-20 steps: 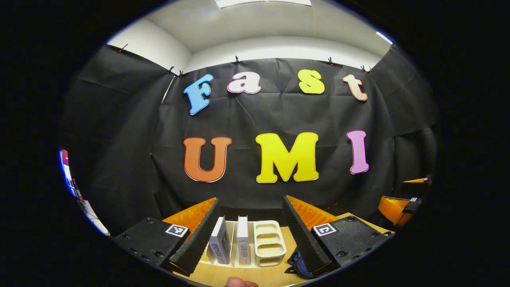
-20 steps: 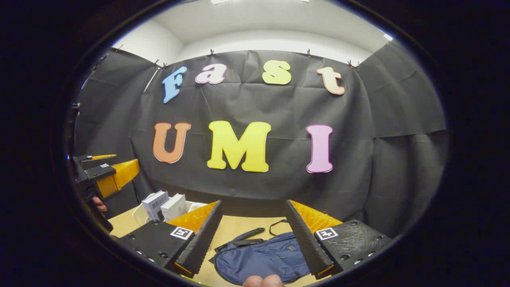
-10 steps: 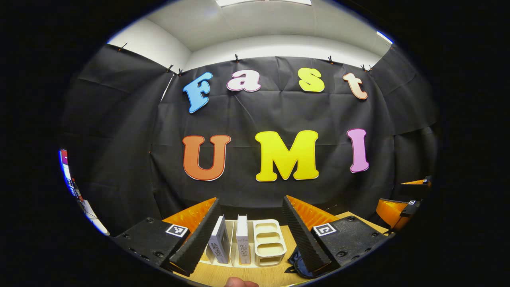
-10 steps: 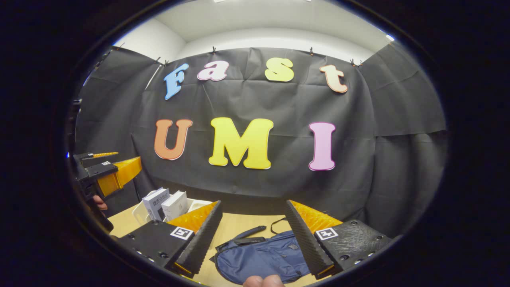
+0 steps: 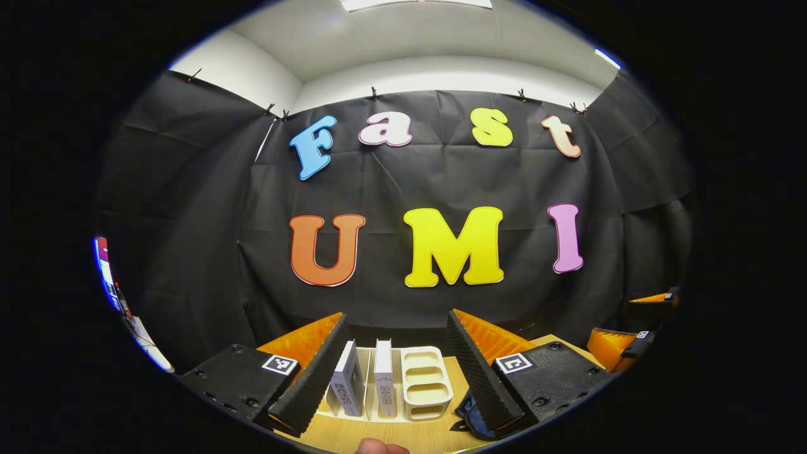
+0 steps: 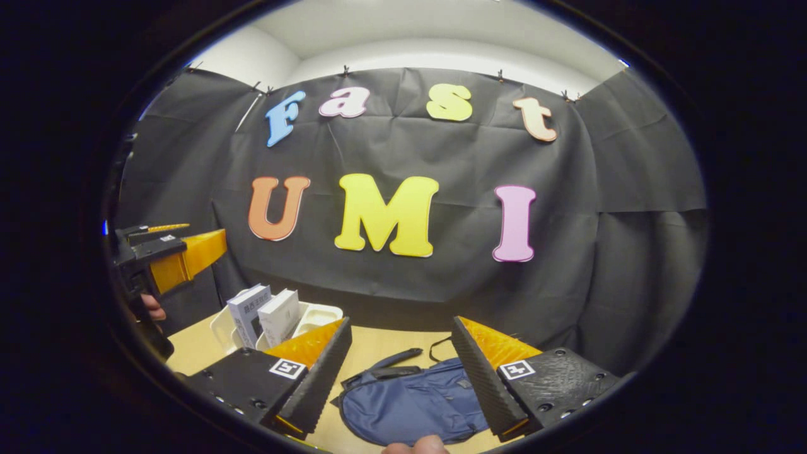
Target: Open the schoolbag, grab two books from the bookshelf and put them into the schoolbag.
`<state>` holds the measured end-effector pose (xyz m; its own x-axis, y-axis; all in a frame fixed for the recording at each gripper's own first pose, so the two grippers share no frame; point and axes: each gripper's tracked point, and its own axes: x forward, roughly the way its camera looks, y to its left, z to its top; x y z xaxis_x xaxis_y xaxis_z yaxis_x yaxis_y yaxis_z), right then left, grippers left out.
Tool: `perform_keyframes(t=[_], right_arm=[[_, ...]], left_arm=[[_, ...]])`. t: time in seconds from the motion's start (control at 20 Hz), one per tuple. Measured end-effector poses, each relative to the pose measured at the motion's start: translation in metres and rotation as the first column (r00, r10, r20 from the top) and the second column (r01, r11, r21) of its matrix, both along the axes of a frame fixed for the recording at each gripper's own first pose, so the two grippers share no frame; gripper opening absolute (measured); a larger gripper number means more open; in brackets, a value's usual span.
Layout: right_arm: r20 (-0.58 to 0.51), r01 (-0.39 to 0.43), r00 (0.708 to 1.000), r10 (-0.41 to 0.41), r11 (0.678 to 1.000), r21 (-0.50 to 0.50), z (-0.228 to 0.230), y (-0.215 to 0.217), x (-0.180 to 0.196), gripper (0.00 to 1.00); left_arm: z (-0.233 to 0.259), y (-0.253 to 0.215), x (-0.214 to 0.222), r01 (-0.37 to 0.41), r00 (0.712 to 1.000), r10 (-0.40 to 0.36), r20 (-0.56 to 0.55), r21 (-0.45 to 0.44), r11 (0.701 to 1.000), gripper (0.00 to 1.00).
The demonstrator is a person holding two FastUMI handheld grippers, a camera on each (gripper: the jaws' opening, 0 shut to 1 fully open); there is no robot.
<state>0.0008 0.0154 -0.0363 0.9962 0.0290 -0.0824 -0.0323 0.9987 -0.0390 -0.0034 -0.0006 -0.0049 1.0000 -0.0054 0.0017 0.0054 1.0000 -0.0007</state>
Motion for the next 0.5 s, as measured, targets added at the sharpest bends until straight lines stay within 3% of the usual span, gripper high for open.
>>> perform_keyframes(t=[0.3,0.5], right_arm=[[-0.188,-0.091,0.978,0.089,0.996,-0.001,-0.074,0.030,-0.002,0.96],[-0.331,-0.125,0.937,0.113,0.992,-0.014,-0.147,0.047,0.000,0.96]], left_arm=[[0.003,0.010,-0.008,-0.013,1.000,0.013,0.010,0.010,1.000,0.98],[-0.002,0.024,-0.017,-0.040,0.999,0.040,-0.002,0.024,0.999,0.98]])
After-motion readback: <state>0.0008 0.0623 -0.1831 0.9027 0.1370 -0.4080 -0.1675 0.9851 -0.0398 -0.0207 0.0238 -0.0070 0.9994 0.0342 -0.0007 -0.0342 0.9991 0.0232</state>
